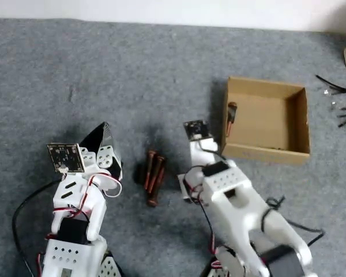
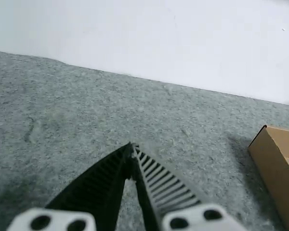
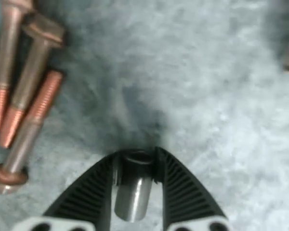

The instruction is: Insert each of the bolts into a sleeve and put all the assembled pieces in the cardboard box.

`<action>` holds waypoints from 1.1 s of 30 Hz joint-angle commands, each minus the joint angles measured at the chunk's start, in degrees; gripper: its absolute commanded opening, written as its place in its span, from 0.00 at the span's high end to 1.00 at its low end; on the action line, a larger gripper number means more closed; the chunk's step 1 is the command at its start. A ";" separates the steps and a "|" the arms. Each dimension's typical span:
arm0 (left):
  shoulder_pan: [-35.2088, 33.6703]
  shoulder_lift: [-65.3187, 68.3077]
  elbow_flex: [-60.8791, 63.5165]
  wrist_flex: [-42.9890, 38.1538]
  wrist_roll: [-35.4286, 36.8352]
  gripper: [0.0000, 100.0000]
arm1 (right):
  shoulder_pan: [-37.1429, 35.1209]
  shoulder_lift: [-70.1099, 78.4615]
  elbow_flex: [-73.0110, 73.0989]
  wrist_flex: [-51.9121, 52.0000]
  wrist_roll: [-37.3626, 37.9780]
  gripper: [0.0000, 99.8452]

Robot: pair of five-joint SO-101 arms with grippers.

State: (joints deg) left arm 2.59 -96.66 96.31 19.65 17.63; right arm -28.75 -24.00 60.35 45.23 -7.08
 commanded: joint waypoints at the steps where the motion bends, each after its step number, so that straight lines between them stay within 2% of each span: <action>1: -0.48 -0.40 1.27 -0.09 -0.97 0.99 | 0.92 -8.84 3.91 -3.82 5.01 1.00; 3: -0.40 -0.40 1.27 -0.09 -0.97 0.99 | 1.54 -10.42 6.46 -4.79 8.88 1.00; 5: -0.40 -0.40 1.27 -0.09 -0.97 0.99 | 3.82 -9.45 6.99 -3.21 8.35 1.00; 8: -0.40 -0.40 1.27 -0.09 -0.97 0.99 | 6.37 -4.70 0.57 -2.95 5.19 0.99; 12: -0.40 -0.31 1.27 -0.09 -0.97 0.99 | 6.29 7.60 -10.15 -1.19 4.84 0.98; 18: -0.40 -0.31 1.27 -0.09 -0.97 0.99 | 6.64 24.48 -23.25 7.43 4.66 0.82; 28: -0.40 -0.31 1.27 -0.09 -0.97 0.99 | 7.25 25.36 -22.64 12.09 4.57 0.82; 33: -0.48 -0.40 1.27 -0.09 -0.97 0.99 | 7.25 25.36 -21.67 14.73 1.32 0.82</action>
State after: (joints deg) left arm 2.59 -96.66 96.31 19.65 17.63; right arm -23.12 0.79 36.97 57.36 -4.53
